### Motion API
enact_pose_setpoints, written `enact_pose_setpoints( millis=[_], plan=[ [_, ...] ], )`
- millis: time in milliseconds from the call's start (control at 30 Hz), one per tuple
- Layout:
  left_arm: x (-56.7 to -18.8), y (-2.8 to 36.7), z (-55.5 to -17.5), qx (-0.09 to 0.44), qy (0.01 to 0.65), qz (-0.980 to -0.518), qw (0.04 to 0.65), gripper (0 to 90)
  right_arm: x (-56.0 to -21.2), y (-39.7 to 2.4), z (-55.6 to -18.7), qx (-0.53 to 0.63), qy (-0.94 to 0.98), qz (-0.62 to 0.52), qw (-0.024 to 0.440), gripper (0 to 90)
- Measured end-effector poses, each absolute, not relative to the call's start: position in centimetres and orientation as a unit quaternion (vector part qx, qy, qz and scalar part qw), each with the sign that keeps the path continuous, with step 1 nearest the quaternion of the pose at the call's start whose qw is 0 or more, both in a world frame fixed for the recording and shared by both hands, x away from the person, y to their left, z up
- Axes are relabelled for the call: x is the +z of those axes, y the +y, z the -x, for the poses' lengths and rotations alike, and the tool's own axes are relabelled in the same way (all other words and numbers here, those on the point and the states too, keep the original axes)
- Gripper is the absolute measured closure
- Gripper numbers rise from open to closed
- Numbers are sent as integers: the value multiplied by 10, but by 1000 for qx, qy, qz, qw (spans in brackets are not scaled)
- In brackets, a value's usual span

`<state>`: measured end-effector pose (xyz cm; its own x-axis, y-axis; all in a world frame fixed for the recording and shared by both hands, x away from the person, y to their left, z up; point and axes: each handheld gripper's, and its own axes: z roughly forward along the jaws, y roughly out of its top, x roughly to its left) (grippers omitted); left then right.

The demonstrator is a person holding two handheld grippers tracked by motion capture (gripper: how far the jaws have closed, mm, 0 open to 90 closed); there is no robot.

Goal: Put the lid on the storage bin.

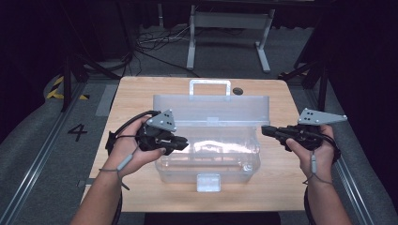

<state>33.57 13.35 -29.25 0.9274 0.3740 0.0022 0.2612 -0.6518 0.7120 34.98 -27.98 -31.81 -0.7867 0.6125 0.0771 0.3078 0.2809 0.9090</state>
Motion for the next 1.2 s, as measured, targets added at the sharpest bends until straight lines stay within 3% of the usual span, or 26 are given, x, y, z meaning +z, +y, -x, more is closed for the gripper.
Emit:
enact_pose_setpoints(
  millis=[200,1200],
  plan=[
    [-304,155,-336,69,209,-883,414,820,-318,-280,-349,522,788,-291,146,900],
    [-334,228,-360,75,366,-839,395,754,-322,-279,-343,495,810,-284,135,900]
  ],
)
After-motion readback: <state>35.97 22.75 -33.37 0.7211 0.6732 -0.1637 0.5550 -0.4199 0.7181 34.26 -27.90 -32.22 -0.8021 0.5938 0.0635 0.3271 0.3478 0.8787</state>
